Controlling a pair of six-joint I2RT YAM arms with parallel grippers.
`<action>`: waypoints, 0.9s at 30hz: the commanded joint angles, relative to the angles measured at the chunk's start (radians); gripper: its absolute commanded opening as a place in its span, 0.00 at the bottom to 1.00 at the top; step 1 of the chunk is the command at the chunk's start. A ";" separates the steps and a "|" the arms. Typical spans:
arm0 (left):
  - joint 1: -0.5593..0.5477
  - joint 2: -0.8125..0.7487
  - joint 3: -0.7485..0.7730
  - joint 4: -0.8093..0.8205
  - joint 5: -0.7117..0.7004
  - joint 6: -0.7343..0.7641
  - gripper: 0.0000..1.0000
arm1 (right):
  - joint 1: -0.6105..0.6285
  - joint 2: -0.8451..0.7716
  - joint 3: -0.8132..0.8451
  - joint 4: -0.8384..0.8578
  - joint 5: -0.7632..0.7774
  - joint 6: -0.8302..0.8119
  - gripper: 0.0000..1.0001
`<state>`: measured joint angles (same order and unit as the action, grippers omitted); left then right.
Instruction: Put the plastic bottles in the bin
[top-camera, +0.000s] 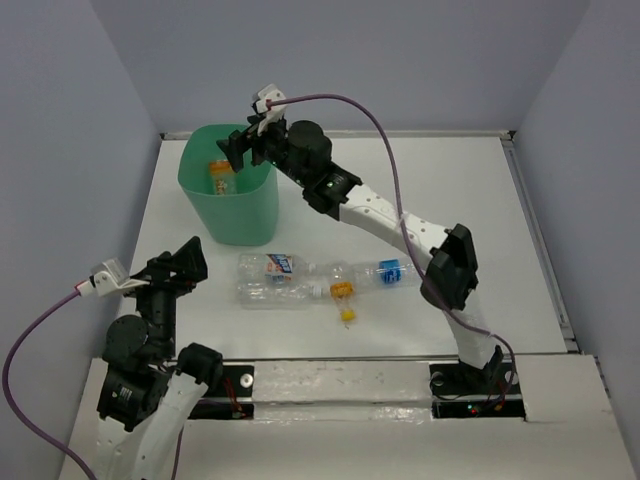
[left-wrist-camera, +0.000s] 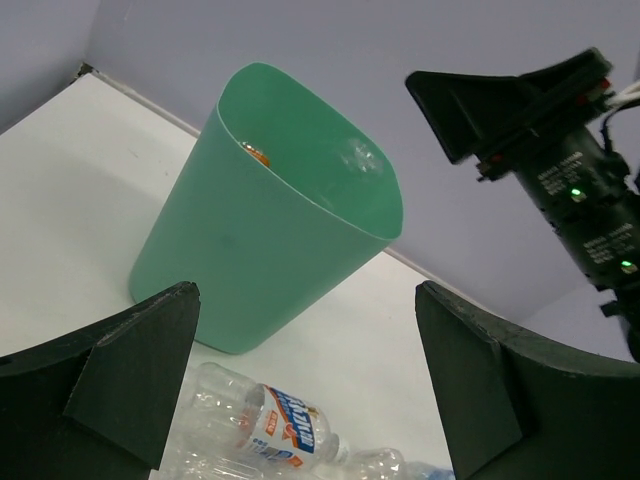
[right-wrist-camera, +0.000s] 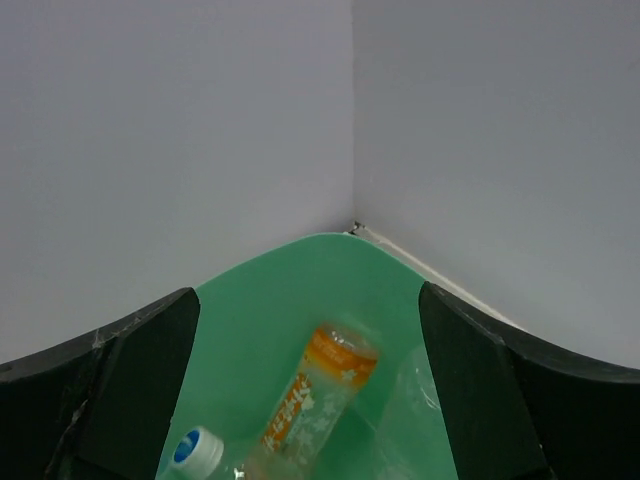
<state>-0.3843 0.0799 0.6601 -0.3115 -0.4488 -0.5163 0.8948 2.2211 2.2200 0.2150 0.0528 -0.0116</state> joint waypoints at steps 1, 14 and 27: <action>0.008 0.001 0.001 0.032 -0.010 0.004 0.99 | 0.000 -0.305 -0.298 0.027 -0.044 -0.022 0.90; 0.033 0.043 0.021 0.045 -0.068 0.010 0.99 | 0.088 -0.585 -0.933 -0.143 -0.329 -0.044 0.82; 0.058 0.077 0.021 0.049 -0.080 0.022 0.99 | 0.220 -0.308 -0.780 -0.284 -0.208 -0.198 0.84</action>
<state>-0.3355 0.1383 0.6605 -0.3099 -0.5068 -0.5102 1.1145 1.9068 1.3594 -0.0536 -0.1879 -0.1596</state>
